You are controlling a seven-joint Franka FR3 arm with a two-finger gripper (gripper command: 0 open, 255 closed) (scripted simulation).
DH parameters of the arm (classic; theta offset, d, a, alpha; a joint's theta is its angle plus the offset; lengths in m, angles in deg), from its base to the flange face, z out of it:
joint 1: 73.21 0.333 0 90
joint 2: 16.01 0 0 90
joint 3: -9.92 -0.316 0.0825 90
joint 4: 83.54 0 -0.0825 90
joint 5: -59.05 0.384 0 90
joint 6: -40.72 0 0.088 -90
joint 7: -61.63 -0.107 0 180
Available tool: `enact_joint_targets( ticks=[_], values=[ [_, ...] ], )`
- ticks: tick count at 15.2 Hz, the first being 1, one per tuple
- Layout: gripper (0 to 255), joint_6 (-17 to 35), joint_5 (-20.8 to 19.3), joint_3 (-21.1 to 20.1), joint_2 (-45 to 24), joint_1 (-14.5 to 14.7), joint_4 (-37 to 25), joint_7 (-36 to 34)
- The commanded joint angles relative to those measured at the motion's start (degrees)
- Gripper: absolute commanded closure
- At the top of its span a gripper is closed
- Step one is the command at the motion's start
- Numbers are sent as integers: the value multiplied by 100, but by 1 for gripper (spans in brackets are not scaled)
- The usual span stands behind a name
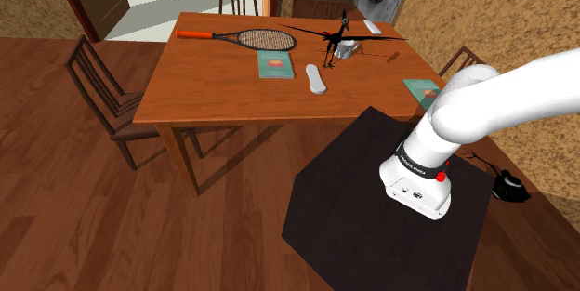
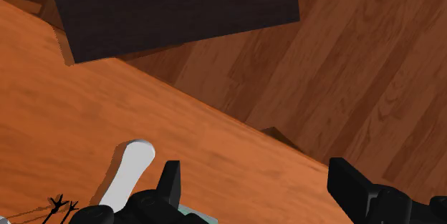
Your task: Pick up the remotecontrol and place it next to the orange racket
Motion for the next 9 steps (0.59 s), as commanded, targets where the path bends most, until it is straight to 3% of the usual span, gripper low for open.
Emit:
enact_joint_targets(
  ticks=[1,9],
  values=[
    [0,0,0,0,0,0,0,0],
    [0,1453,-162,223,-885,-224,620,-10]
  ],
)
